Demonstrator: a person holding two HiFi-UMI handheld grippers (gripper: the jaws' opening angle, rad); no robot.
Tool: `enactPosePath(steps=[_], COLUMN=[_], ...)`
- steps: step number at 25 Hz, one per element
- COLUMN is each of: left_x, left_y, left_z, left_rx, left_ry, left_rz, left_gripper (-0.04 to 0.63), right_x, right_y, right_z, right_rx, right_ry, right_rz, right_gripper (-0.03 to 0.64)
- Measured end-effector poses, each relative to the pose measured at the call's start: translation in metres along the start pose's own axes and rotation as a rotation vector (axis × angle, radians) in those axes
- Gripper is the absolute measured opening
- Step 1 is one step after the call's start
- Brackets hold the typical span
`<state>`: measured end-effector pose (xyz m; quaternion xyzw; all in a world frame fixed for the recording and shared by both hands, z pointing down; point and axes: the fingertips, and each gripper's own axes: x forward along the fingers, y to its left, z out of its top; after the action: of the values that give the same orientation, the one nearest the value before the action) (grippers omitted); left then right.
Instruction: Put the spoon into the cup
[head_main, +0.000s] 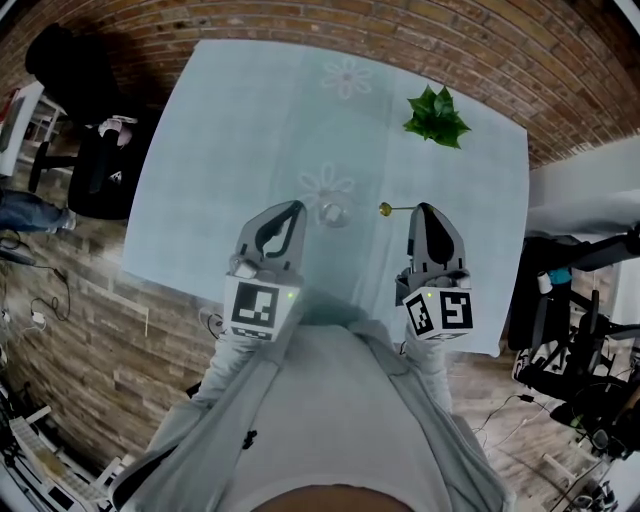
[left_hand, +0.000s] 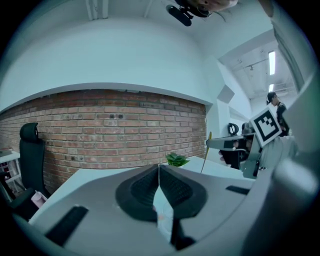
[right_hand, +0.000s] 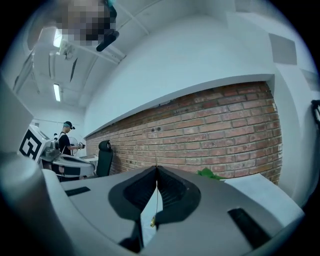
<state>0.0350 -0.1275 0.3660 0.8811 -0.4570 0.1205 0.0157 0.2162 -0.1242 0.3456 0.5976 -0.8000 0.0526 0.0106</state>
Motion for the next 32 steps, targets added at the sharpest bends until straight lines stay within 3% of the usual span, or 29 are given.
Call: enactPosePath(steps=[11,25,28,32], left_x=[0.003,0.007,0.006,0.009], left_y=[0.001,0.007,0.009,0.006], left_z=[-0.032,-0.059,-0.064,-0.071], left_rx=[-0.039,-0.081,-0.13,-0.094], left_ry=[0.066,0.105,0.122,0.124], left_rz=[-0.017,-0.02,-0.011,-0.042], left_gripper=[0.02,0.02,0.02,0.02], right_x=[0.041,0.066,0.068,0.07], right_y=[0.031,0.042,0.043,0.042], right_z=[-0.042,-0.112,-0.122,-0.133], right_rx=[0.119,0.236,0.258,0.281], right_ry=[0.053,0.144,0.157,0.169], right_rz=[0.099,0.09,0.083,0.069], right_gripper=[0.02,0.02,0.02,0.02])
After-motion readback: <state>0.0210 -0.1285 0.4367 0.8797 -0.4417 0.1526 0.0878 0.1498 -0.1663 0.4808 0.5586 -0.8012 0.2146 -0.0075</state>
